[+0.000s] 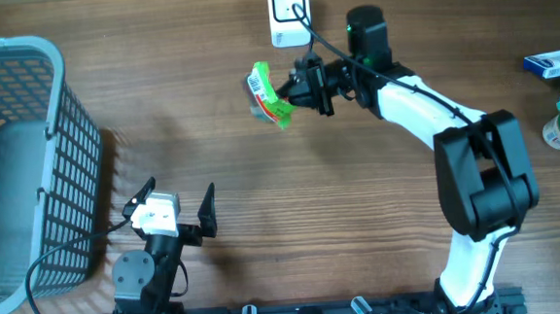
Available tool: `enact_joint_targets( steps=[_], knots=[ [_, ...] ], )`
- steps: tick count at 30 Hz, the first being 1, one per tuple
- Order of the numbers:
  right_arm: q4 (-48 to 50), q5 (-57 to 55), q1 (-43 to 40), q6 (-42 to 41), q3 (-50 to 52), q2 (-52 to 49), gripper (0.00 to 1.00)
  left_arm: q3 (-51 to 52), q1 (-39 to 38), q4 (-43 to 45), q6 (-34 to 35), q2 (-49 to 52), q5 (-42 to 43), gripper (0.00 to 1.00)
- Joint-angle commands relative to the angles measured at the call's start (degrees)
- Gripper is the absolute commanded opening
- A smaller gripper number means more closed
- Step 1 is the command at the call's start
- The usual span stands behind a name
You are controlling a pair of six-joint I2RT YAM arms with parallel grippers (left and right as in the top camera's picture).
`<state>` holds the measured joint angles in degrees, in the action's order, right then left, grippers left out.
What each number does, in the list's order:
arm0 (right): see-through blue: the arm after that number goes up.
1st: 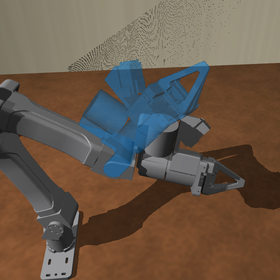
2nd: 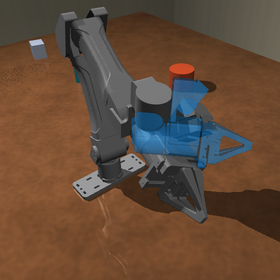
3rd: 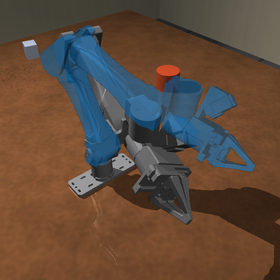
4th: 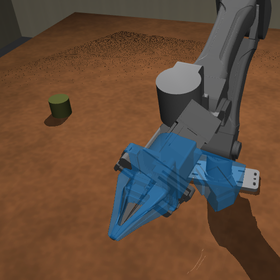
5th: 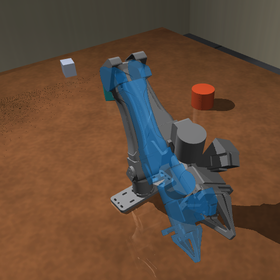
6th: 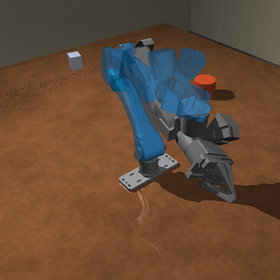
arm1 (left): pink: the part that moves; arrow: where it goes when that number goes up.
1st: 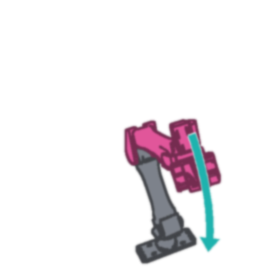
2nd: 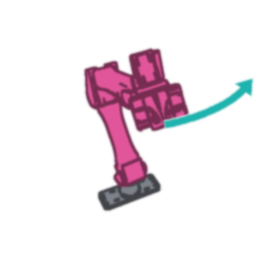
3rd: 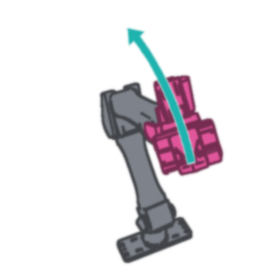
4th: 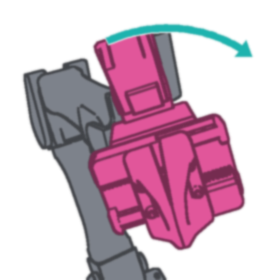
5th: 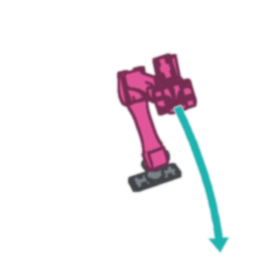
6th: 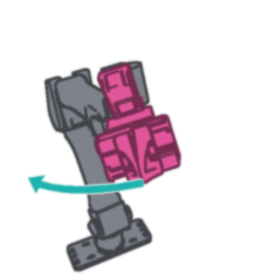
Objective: Scan the item barcode
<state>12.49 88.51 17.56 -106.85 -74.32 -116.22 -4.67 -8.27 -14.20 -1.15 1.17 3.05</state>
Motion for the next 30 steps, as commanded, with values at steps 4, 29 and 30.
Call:
enact_joint_targets(
  steps=[4,29,30],
  knots=[
    [-0.59,2.86,2.16,0.15,-0.17,-4.0,0.04,0.28,-0.26,0.0,0.52,-0.24,-0.09,1.0],
    [-21.9,-59.91,7.52,39.58,-0.46,27.67,0.05,0.28,-0.26,0.0,0.55,-0.24,-0.09,1.0],
    [-28.33,-66.69,7.52,44.85,-0.46,28.55,0.05,0.28,-0.26,0.0,0.52,-0.24,-0.09,1.0]
  ],
)
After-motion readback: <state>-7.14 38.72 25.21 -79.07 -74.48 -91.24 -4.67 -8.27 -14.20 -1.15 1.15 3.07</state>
